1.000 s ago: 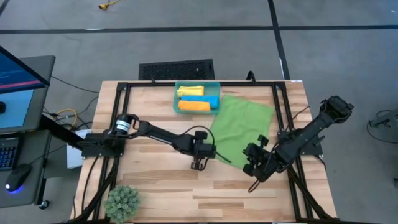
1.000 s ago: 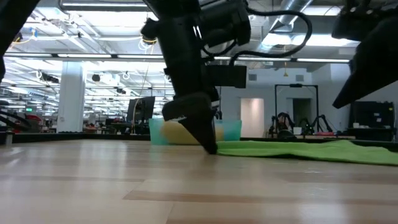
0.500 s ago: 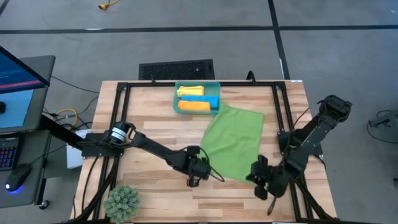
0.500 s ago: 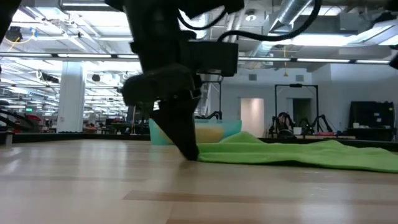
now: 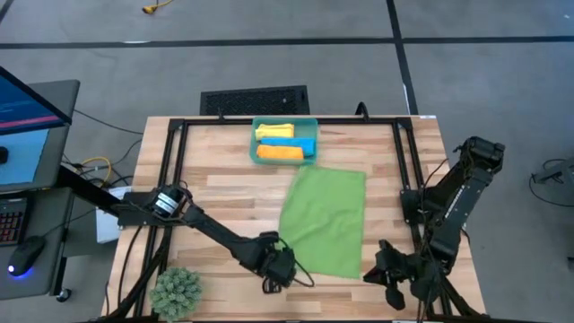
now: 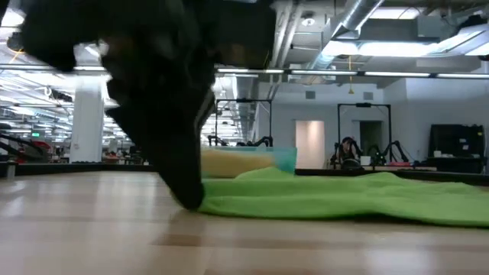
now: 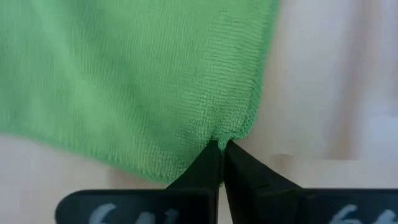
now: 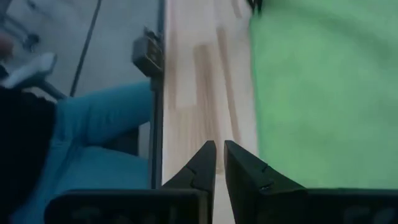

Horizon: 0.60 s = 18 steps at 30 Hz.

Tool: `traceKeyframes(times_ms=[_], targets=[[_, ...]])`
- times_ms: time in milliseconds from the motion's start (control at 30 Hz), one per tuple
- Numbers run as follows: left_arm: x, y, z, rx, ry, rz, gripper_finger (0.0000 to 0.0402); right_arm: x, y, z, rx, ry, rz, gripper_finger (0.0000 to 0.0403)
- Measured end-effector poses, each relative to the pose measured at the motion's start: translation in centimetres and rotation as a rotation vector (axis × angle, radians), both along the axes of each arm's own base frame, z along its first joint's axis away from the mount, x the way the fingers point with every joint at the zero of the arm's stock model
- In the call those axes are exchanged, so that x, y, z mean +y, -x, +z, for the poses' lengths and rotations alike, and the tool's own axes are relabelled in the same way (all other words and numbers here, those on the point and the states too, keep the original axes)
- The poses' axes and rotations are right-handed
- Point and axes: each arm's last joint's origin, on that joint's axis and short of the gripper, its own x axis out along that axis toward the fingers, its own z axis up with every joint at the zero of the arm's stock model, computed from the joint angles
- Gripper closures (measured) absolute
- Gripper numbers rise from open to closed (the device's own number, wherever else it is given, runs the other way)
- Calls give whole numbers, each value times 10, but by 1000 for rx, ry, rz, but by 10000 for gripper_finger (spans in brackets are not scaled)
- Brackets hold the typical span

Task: Roll microfiber towels into tight, uniform cylinder then place into a basket
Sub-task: Fold the green microfiber towel

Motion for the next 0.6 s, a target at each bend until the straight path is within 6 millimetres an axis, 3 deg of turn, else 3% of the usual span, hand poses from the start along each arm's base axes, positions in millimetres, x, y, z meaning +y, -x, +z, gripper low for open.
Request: traceKeyframes(times_ms=[267, 600], targets=[[-25, -9, 24, -127, 97, -20, 401, -3, -19, 15, -96, 248, 218, 349], [-26, -6, 26, -118, 94, 67, 401, -15, -33, 10, 17, 209, 313, 334]])
